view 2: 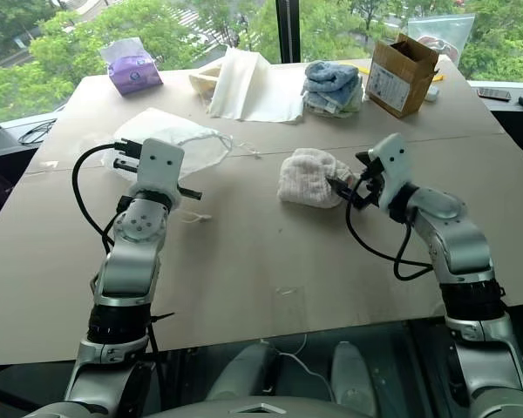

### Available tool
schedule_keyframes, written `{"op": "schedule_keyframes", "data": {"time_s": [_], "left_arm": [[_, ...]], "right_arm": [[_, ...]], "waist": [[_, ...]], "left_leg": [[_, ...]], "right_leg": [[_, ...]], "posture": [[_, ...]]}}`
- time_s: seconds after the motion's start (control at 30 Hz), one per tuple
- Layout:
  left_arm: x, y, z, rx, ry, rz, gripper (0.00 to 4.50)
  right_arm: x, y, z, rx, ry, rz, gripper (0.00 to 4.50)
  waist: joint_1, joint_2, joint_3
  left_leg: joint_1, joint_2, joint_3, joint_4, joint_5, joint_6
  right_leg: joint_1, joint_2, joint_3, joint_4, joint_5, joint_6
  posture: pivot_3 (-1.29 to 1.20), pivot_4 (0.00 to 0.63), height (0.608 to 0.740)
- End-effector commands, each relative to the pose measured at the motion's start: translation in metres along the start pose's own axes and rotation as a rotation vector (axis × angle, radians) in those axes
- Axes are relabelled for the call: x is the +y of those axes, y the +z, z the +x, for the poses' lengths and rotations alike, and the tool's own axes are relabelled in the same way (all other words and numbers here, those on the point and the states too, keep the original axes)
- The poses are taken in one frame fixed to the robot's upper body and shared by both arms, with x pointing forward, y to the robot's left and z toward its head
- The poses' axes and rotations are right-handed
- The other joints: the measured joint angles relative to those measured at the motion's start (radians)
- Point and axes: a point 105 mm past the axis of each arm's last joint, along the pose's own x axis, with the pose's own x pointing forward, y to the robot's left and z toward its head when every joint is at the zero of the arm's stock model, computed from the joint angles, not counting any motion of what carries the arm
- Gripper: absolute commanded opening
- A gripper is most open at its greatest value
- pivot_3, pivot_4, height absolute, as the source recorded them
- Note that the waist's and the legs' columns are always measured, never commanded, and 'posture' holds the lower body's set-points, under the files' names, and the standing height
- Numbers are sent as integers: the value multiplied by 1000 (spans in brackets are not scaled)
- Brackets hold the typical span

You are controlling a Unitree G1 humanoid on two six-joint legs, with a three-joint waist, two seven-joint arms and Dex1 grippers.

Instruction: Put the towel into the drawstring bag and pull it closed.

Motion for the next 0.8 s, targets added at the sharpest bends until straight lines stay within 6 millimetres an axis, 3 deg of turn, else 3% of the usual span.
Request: {"op": "schedule_keyframes", "data": {"time_s": [0.03,0.13,0.33,0.6,0.73,0.8], "left_arm": [[10,25,-1,-67,-73,-54,56],[21,32,2,-75,-103,-46,56],[22,43,1,-103,-191,-9,56],[31,51,1,-121,-188,-8,56],[30,51,1,-118,-190,-7,56],[31,51,0,-116,-187,-11,0]], "right_arm": [[-1,10,16,-7,-5,-31,4500],[-3,-2,35,70,-5,42,4500],[-13,-54,51,302,-65,141,4500],[28,-92,48,532,110,290,4500],[34,-96,47,542,136,287,4500],[34,-95,46,538,134,286,3598]], "waist": [[0,0,0],[-5,0,0],[-17,0,0],[-30,-1,-1],[-30,-2,-2],[-30,-2,-2]], "left_leg": [[0,0,-1,0,0,0],[0,0,-1,0,0,0],[0,0,-1,-1,0,0],[-1,0,-1,-1,0,0],[-1,0,-1,-1,0,0],[-1,0,-1,-1,0,0]], "right_leg": [[0,0,-1,0,0,0],[0,0,-1,0,0,0],[0,0,-1,0,0,0],[-2,0,-1,1,0,0],[-2,0,0,1,0,0],[-2,0,0,1,0,0]], "posture": [[0,150,740],[0,150,740],[0,150,740],[0,150,740],[0,150,740],[0,150,740]]}}
